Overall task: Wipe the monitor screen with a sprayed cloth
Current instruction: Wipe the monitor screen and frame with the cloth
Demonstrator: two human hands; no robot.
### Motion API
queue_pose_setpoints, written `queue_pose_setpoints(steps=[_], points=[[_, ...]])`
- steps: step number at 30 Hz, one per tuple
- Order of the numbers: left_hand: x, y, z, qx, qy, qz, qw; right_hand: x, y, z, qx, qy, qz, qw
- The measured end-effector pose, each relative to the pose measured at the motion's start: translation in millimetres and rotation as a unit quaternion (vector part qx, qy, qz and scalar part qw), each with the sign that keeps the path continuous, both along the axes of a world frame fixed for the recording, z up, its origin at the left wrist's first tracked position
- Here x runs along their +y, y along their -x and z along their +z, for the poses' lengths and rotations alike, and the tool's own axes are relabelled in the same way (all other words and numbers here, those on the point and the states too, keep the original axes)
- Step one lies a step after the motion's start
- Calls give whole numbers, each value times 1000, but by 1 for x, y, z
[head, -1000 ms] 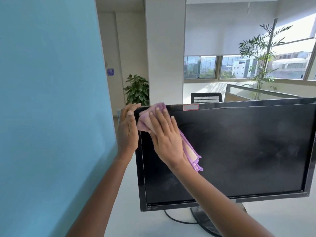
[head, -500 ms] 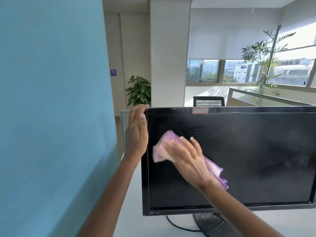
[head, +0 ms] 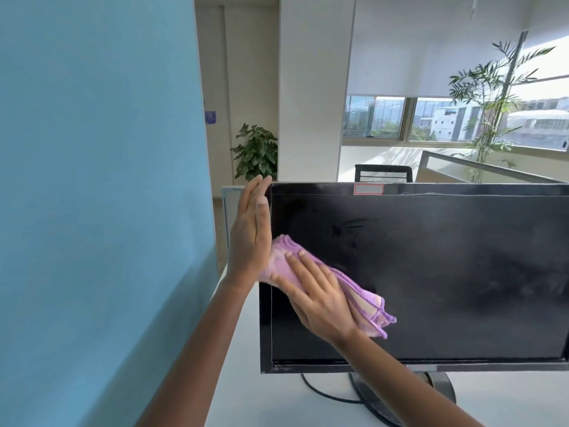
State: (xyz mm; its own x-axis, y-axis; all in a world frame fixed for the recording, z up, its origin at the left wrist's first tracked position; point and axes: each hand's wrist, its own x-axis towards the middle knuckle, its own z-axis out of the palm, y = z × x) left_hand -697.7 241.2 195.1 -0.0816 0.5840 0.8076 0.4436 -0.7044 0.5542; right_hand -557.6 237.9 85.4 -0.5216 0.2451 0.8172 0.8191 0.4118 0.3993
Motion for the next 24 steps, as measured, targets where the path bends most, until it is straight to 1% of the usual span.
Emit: queue_pose_setpoints(steps=[4,6,7,8,10,14,16,17,19,24], points=[[-8,-4,-21,-17,11,-16,1000,-10,-30,-29,-150,25,17,988],[-12,-7,-37,-23,27,-30,999,-14,-44,-26,-192,36,13,981],[-13,-8,-45,-35,43,-37,998,-15,-48,-20,-198,41,8,979],[-15,-10,-53,-55,61,-44,996,-16,-51,-11,-189,43,6,981],[-18,-13,-67,-96,100,-60,988,-15,-53,13,-137,30,10,990],[-26,-18,-82,-188,153,-93,966,-5,-52,71,26,-4,14,1000],[-28,-19,-82,-217,164,-118,955,0,-47,87,79,1,23,997],[-28,-19,-83,-224,169,-124,952,2,-44,88,86,7,25,996],[-29,-19,-82,-235,183,-133,945,5,-38,77,71,17,26,997],[-27,-18,-83,-271,191,-140,933,3,-28,20,35,17,56,998]])
